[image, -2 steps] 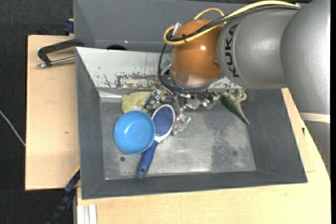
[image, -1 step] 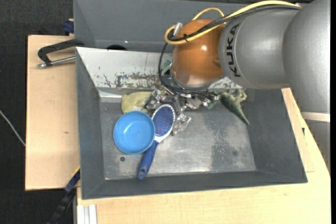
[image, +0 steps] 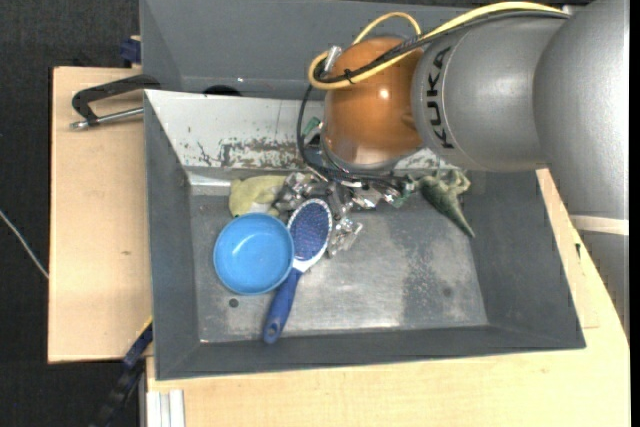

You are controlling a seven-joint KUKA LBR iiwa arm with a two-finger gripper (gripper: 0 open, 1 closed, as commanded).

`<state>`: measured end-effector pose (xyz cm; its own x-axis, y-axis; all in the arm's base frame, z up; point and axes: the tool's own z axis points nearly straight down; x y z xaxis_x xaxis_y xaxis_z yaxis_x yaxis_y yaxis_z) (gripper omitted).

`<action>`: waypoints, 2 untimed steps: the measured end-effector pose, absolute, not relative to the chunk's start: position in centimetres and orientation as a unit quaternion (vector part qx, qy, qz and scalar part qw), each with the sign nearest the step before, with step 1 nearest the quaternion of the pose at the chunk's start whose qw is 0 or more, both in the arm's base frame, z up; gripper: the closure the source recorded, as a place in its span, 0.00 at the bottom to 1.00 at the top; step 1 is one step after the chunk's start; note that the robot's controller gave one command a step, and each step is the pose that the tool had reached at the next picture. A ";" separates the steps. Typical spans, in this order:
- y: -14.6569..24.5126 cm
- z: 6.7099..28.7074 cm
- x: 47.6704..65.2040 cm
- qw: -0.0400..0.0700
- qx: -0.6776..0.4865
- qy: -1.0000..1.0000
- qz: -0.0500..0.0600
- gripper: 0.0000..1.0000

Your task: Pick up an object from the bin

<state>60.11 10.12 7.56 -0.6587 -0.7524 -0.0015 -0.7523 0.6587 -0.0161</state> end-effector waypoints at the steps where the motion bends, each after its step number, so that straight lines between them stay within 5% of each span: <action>1: 10.1 7.5 60.3 0.004 -0.428 0.904 -0.003 0.00; 2: 10.0 7.5 60.3 0.005 -0.447 0.895 -0.001 0.00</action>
Offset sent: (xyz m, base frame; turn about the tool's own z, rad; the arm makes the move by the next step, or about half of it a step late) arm -0.0018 0.0011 -0.0056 -0.0388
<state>60.31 9.98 7.55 -0.6007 -0.7995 -0.0083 -0.7994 0.6007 -0.0068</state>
